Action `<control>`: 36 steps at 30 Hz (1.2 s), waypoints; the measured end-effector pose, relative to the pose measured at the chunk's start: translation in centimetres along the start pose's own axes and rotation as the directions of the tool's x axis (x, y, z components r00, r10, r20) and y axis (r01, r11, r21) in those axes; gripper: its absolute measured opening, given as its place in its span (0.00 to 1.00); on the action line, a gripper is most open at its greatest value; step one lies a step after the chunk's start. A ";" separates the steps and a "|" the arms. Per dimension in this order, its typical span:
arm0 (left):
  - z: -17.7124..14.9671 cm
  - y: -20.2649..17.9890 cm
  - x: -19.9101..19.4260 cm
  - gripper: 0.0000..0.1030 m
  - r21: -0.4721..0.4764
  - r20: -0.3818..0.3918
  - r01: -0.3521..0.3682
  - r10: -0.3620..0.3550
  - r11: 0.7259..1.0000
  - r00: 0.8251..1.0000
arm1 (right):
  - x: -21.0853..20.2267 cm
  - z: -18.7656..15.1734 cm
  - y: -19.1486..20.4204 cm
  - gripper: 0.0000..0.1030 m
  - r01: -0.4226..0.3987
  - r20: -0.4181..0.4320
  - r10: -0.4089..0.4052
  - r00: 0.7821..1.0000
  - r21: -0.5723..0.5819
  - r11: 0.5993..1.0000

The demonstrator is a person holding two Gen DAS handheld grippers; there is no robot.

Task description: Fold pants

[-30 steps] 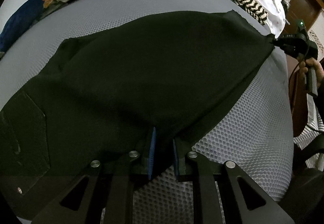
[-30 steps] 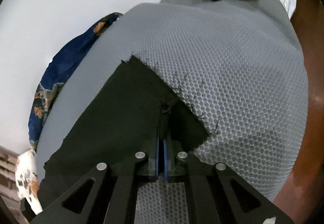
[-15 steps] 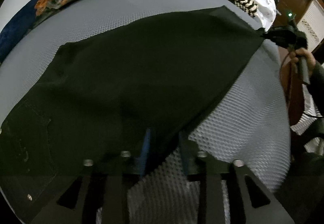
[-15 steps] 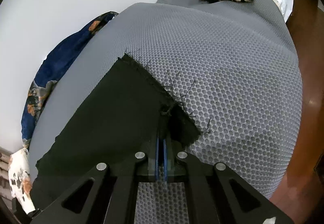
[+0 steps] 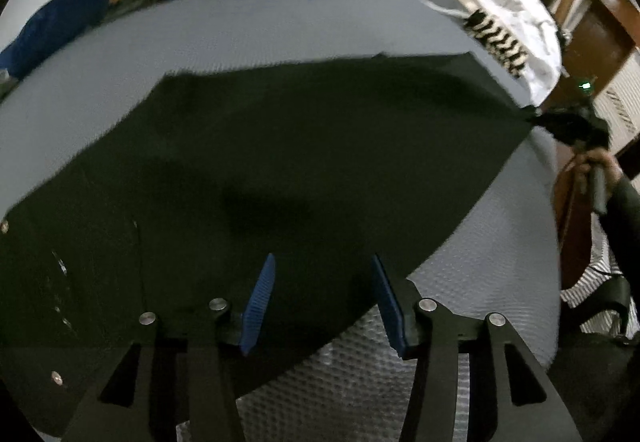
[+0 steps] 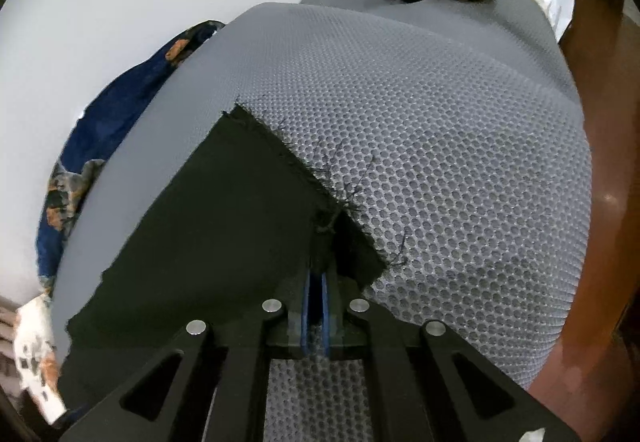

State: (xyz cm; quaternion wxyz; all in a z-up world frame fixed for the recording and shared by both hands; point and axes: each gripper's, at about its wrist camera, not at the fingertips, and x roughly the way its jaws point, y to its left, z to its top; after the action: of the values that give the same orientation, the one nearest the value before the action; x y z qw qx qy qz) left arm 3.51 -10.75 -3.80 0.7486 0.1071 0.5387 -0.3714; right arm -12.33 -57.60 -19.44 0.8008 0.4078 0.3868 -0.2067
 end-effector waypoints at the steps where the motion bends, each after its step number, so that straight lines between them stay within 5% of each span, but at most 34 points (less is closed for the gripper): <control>1: -0.3 0.1 0.6 0.49 -0.001 -0.024 -0.012 0.012 1.000 1.000 | -0.3 0.1 -0.1 0.18 0.003 0.003 -0.003 1.000 -0.003 1.000; 3: -0.7 0.1 1.0 0.49 -0.002 -0.020 -0.023 0.023 1.000 1.000 | -1.3 0.7 -0.4 0.23 0.024 0.031 -0.024 0.999 -0.005 1.000; 9: -0.5 0.4 0.7 0.49 -0.065 -0.001 0.009 -0.009 0.998 1.000 | -2.2 4.7 1.0 0.23 -0.094 0.043 0.096 0.994 -0.048 0.994; 16: 0.7 0.2 -0.4 0.49 -0.112 0.068 0.015 -0.007 0.994 0.998 | 3.0 10.0 6.3 0.23 -0.238 -0.137 0.218 0.966 -0.149 0.960; 24: 2.4 1.8 -0.4 0.49 -0.230 0.092 0.006 0.015 0.973 0.996 | 8.9 13.4 8.3 0.23 -0.223 -0.250 0.173 0.953 -0.186 0.957; 36: 3.9 2.0 1.2 0.49 -0.272 0.041 -0.021 0.033 0.962 0.999 | 11.2 13.5 9.5 0.23 -0.247 -0.305 0.166 0.938 -0.248 0.937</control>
State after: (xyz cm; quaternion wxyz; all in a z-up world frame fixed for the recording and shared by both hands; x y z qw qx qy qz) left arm 7.82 -12.03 -3.78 0.7732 0.0024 0.5658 -0.2864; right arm 6.78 -63.27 -18.62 0.8054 0.3533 0.4759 -0.0038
